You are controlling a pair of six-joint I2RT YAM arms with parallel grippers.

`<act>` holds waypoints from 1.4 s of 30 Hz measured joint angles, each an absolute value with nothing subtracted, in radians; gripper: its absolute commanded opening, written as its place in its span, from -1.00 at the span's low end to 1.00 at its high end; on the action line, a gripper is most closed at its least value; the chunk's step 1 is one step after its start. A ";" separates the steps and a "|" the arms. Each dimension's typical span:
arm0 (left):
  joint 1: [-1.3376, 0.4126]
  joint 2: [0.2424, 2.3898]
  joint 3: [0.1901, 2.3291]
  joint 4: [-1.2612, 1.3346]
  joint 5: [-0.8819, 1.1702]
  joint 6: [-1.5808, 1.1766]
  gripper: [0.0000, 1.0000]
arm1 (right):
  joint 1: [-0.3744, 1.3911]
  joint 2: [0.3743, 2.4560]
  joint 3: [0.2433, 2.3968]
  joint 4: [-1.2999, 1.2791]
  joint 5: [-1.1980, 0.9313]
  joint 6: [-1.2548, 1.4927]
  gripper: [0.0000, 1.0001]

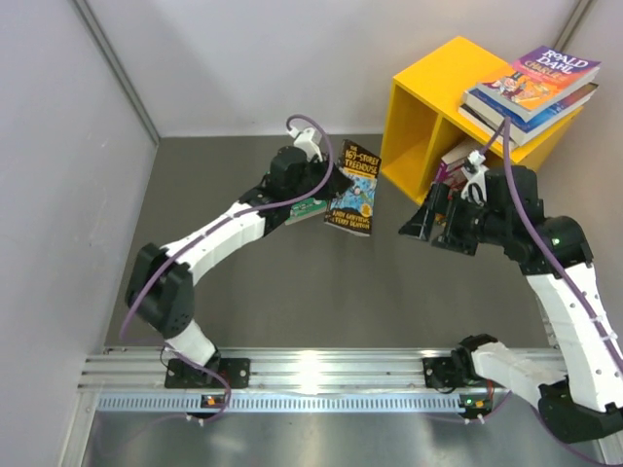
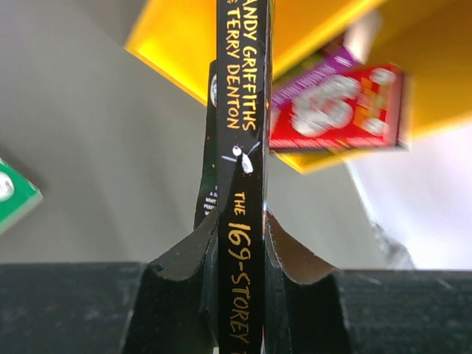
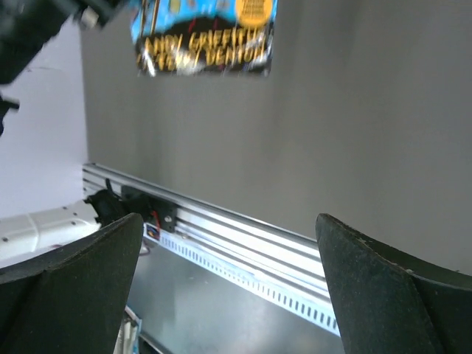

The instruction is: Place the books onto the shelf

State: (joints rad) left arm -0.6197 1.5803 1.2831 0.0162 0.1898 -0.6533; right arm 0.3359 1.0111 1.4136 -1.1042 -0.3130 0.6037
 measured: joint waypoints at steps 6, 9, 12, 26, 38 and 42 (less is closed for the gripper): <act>-0.622 1.840 1.406 0.171 0.135 -0.617 -1.00 | 0.316 0.992 1.408 -1.234 -0.256 0.556 1.00; -0.623 1.964 1.481 0.287 0.132 -0.624 -1.00 | 0.293 1.004 1.409 -1.285 -0.221 0.530 0.99; -0.624 2.072 1.562 0.391 0.132 -0.645 -1.00 | 0.274 1.005 1.410 -1.313 -0.197 0.509 0.99; -0.700 2.511 1.852 1.007 -0.051 -0.678 -1.00 | 0.210 1.007 1.382 -1.333 -0.151 0.445 0.99; -0.761 2.868 2.284 1.085 -0.281 -0.531 -1.00 | 0.197 0.968 1.260 -1.336 -0.155 0.410 0.99; -0.765 2.936 2.365 1.095 -0.318 -0.535 -1.00 | 0.192 0.943 1.200 -1.339 -0.159 0.398 1.00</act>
